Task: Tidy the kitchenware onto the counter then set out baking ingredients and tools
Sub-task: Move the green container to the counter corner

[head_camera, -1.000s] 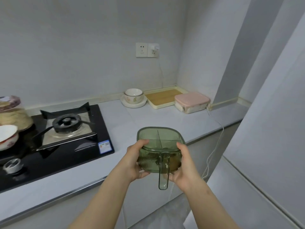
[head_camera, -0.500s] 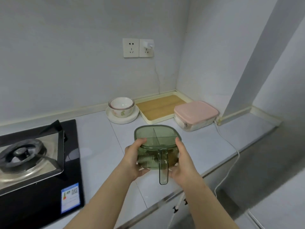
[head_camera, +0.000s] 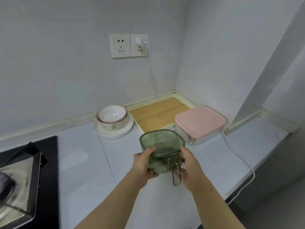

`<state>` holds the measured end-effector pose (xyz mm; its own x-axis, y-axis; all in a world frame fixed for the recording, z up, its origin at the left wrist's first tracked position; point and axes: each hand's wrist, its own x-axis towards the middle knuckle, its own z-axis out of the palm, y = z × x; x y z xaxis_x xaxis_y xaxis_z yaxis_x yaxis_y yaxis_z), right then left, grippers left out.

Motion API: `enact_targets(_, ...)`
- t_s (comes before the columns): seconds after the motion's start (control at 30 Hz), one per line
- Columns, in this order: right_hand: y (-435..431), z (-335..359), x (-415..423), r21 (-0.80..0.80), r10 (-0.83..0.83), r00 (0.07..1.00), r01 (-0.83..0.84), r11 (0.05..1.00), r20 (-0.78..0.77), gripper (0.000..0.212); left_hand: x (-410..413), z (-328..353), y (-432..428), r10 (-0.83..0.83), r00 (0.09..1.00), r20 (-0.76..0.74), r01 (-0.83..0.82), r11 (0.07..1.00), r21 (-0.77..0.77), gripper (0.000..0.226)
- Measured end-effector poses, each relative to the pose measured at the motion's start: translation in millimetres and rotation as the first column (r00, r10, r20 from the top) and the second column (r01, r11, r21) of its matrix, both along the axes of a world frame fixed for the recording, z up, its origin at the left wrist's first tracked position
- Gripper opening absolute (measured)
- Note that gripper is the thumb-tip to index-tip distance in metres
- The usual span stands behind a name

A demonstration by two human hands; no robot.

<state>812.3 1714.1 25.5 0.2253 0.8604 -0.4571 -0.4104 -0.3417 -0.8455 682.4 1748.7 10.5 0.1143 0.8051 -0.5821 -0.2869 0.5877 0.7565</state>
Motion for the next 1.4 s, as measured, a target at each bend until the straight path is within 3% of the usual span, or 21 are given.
enact_targets(0.37, 40.4, -33.6, 39.6, -0.024, -0.015, 0.998, 0.013, 1.000, -0.059, 0.036, 32.7, -14.0, 30.9, -0.059, 0.979, -0.193, 0.062, 0.998, 0.011, 0.057)
enact_targets(0.6, 61.9, -41.4, 49.0, -0.004, 0.008, 1.000, -0.008, 1.000, 0.007, 0.034, 36.8, -18.7, 42.8, -0.024, 0.985, -0.168, 0.022, 1.000, -0.014, 0.059)
enact_targets(0.77, 75.3, -47.8, 54.4, -0.026, -0.027, 0.994, 0.030, 0.999, 0.103, 0.021, 37.7, -15.1, 51.4, -0.042, 0.984, -0.174, 0.043, 0.999, -0.003, 0.067)
enact_targets(0.93, 77.8, -48.5, 60.6, -0.207, -0.003, 0.976, 0.049, 0.977, 0.218, 0.049, 41.9, -15.7, 51.3, -0.003, 0.985, -0.170, 0.003, 1.000, -0.001, 0.070)
enact_targets(1.4, 89.3, -40.1, 64.7, -0.252, 0.058, 0.965, 0.009, 0.968, 0.254, 0.057, 39.4, -12.4, 57.0, 0.004, 0.994, -0.113, -0.012, 0.998, -0.063, 0.066)
